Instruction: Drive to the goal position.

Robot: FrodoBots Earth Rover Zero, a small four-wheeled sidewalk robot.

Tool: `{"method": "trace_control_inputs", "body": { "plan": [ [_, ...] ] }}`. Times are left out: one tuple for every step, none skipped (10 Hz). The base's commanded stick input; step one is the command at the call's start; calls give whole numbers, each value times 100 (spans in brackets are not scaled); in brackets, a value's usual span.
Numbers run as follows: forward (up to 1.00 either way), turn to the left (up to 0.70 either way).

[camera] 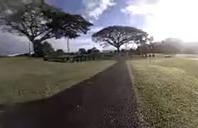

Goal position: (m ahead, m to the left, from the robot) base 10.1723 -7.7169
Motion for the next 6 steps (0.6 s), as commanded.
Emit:
{"method": "trace_control_inputs", "body": {
  "plan": [
    [44,0],
    [44,0],
    [44,0],
    [44,0],
    [44,0],
    [44,0]
  ]
}}
